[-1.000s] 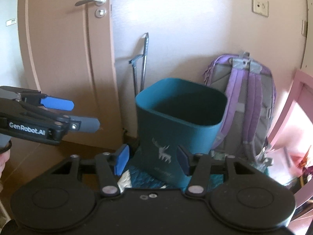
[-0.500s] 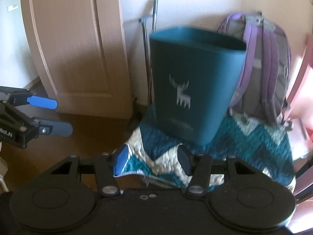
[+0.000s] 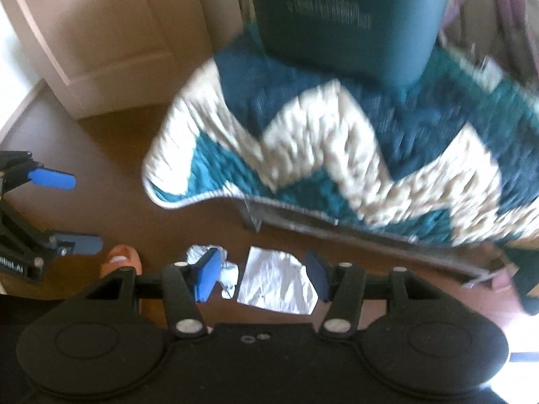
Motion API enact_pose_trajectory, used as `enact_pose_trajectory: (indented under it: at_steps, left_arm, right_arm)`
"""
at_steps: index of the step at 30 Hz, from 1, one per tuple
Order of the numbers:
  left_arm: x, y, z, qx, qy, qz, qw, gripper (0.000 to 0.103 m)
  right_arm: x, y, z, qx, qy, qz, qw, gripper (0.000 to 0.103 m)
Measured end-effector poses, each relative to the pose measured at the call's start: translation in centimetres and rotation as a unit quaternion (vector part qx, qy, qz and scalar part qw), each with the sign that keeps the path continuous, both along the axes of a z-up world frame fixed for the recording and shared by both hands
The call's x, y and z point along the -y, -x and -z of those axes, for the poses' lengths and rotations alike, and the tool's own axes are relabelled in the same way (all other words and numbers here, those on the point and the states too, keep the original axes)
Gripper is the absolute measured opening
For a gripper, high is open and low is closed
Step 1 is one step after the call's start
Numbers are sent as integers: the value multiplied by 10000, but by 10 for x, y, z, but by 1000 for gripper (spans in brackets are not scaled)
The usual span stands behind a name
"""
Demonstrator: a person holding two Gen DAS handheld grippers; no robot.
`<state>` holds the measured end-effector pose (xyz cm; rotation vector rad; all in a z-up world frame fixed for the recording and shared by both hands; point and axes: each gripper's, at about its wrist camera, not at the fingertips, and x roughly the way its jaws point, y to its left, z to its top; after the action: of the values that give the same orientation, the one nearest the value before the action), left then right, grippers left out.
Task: Collect trash
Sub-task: 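Move both tools back down toward the floor trash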
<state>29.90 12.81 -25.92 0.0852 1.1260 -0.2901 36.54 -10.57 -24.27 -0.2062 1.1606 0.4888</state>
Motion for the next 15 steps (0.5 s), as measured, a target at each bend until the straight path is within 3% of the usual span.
enact_pose_trajectory:
  at_steps: [5,12,15]
  left_arm:
    - [6,-6,67,-289,-411,535,9973,99]
    - [6,-14,147,-896,-253,710,9931,99]
    - [9,-15,184,-1188,-391,823,9887,99]
  right_arm:
    - [-3,-12,66,-462,74,29,9989,56]
    - [-7,-26,150,-1053,310,-68,9939,56]
    - [-8,-32,183,-1198,559,-116,9912,56]
